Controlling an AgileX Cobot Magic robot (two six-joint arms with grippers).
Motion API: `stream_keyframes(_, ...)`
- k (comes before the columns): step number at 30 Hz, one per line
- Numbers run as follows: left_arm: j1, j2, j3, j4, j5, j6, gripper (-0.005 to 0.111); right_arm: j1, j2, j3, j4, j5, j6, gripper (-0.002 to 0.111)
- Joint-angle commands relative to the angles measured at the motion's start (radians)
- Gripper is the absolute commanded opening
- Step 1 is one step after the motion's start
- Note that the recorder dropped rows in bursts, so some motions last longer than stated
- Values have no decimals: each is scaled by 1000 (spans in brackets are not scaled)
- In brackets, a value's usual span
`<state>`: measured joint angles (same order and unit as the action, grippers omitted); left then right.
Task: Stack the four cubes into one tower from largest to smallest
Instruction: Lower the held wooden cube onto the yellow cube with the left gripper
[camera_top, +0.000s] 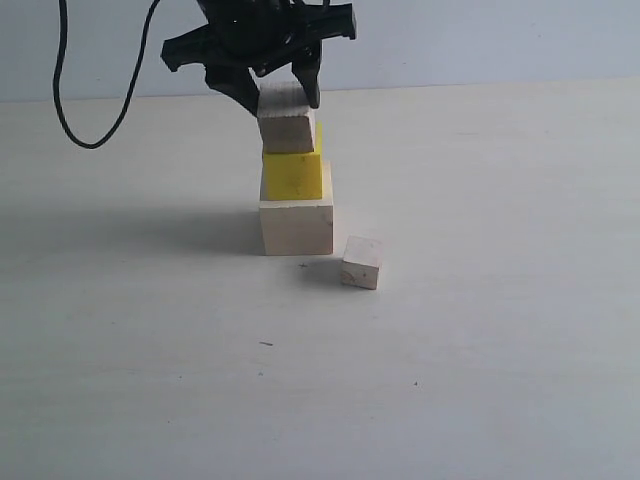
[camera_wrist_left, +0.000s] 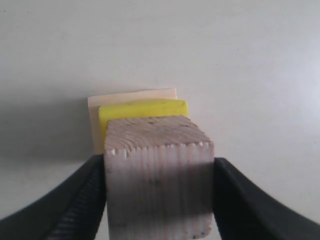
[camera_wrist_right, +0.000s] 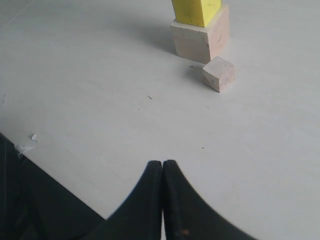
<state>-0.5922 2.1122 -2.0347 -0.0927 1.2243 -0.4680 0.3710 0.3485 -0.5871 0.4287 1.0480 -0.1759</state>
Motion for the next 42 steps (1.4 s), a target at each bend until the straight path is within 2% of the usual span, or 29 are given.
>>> stream_keyframes(1,-5,-3,2,11,-3,-7,0,2,-2,3,-2,-7,-7,0)
stream_keyframes(6,-5,-3,2,9,-3,-7,0,2,-2,3,-2,-7,-7,0)
stream_keyframes(8,-5,-3,2,5,-3,-7,3,2,-2,3,-2,-7,-7,0)
stream_keyframes(16,-5,-3,2,-17,-3,-7,47,2,-2,3,-2,-7,-7,0)
stream_keyframes(20,-5,-3,2,-26,-3,-7,61,2,-2,3,-2,-7,-7,0)
stream_keyframes(42,-5,-3,2,36,-3,-26,62,2,-2,3,-2,-7,-7,0)
